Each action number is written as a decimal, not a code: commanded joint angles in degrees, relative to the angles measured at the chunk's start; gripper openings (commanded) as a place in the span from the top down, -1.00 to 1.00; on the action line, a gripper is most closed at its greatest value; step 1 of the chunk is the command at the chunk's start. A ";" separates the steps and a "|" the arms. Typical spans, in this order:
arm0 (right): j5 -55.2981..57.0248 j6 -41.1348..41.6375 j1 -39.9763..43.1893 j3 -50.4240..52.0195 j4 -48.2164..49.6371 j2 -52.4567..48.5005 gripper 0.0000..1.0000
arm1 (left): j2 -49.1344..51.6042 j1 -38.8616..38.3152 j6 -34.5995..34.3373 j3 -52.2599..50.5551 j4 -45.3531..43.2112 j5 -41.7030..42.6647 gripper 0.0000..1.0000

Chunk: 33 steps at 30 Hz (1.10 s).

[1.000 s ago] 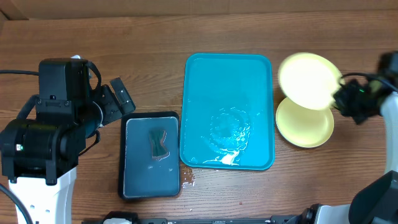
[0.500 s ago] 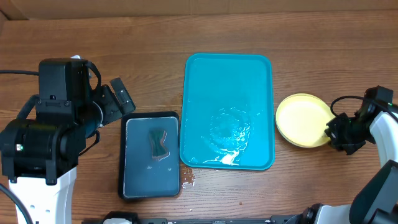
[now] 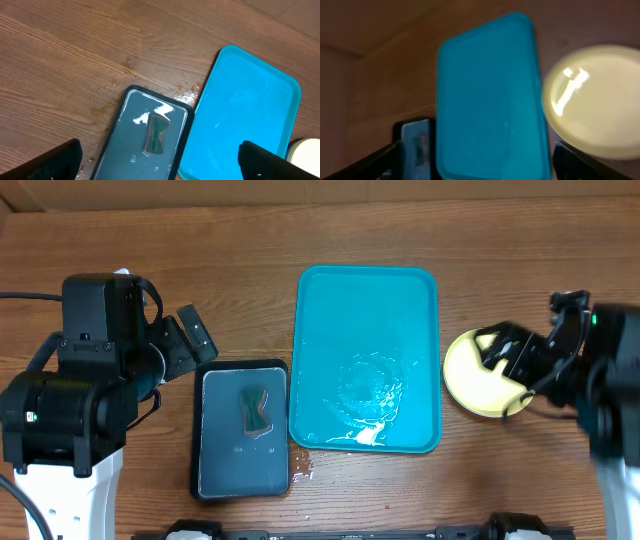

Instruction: Clean dirty plates on tray and stack at the side

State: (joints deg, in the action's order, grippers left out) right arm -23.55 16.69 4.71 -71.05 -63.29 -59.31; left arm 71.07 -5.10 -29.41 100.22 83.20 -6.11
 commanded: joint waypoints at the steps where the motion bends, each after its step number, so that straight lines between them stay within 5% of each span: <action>1: -7.04 -1.70 -6.05 -0.81 1.62 6.27 -0.99 | 0.20 0.33 1.14 0.74 0.15 -0.46 -0.99; 15: -2.45 -2.27 -11.04 -0.81 0.33 12.02 -0.99 | 0.20 0.33 1.14 0.74 0.15 -0.46 -1.00; 21: 6.49 -11.08 -11.08 1.81 8.52 15.85 -0.99 | 0.20 0.33 1.14 0.74 0.15 -0.46 -1.00; 33: 10.47 -12.20 -3.89 35.21 34.32 39.12 -0.99 | 0.20 0.33 1.14 0.74 0.15 -0.46 -0.99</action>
State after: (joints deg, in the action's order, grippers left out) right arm -14.26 5.19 -1.32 -41.87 -30.83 -24.49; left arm 71.07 -5.10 -29.41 100.22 83.20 -6.11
